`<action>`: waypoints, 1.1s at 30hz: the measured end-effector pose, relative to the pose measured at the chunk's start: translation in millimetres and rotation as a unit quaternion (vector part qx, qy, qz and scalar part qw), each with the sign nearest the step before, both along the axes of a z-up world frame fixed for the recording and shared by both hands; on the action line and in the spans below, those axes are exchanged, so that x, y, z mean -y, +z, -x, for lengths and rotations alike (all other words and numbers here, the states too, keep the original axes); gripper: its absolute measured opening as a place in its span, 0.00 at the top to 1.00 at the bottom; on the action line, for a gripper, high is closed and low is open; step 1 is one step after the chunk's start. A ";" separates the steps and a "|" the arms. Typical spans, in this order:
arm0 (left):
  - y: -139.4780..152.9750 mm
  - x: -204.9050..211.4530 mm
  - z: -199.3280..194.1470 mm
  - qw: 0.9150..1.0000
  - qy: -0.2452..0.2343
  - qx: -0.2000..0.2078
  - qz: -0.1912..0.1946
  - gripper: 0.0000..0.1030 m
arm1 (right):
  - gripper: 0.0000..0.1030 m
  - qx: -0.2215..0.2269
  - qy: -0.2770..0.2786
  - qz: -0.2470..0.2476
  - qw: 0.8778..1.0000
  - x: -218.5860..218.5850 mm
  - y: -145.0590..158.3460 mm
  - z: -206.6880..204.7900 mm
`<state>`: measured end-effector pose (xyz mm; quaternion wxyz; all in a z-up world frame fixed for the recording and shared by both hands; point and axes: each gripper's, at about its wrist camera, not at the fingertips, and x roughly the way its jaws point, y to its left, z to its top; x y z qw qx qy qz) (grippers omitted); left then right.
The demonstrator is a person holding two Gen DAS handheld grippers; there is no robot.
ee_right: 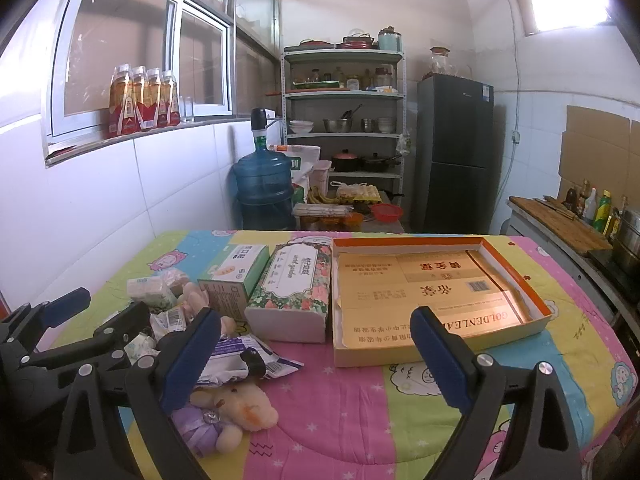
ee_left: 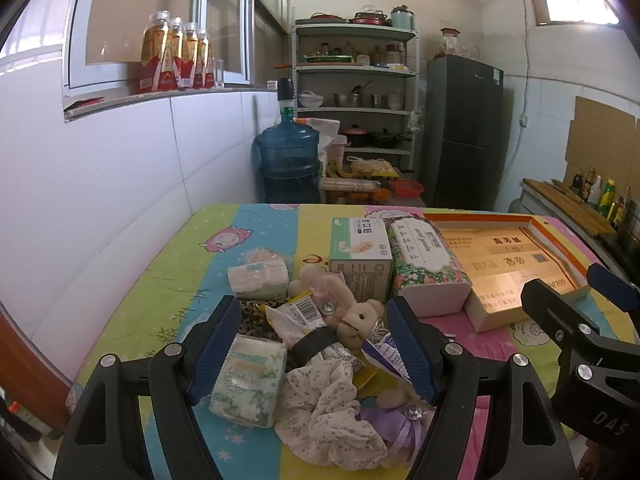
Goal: Organize soft objects
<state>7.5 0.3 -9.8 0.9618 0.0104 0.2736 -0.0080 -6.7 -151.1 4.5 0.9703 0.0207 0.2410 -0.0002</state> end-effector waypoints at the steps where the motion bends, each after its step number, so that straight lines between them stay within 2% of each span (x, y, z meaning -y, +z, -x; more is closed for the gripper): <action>1: 0.0 0.1 -0.1 1.000 0.000 0.000 -0.001 0.25 | 0.07 -0.001 0.001 -0.001 1.000 0.1 -0.2 -0.5; 33: -4.3 3.5 -3.3 1.000 -0.005 -0.006 -0.001 0.25 | 0.07 -0.007 0.014 -0.009 1.000 -0.7 -1.2 -3.4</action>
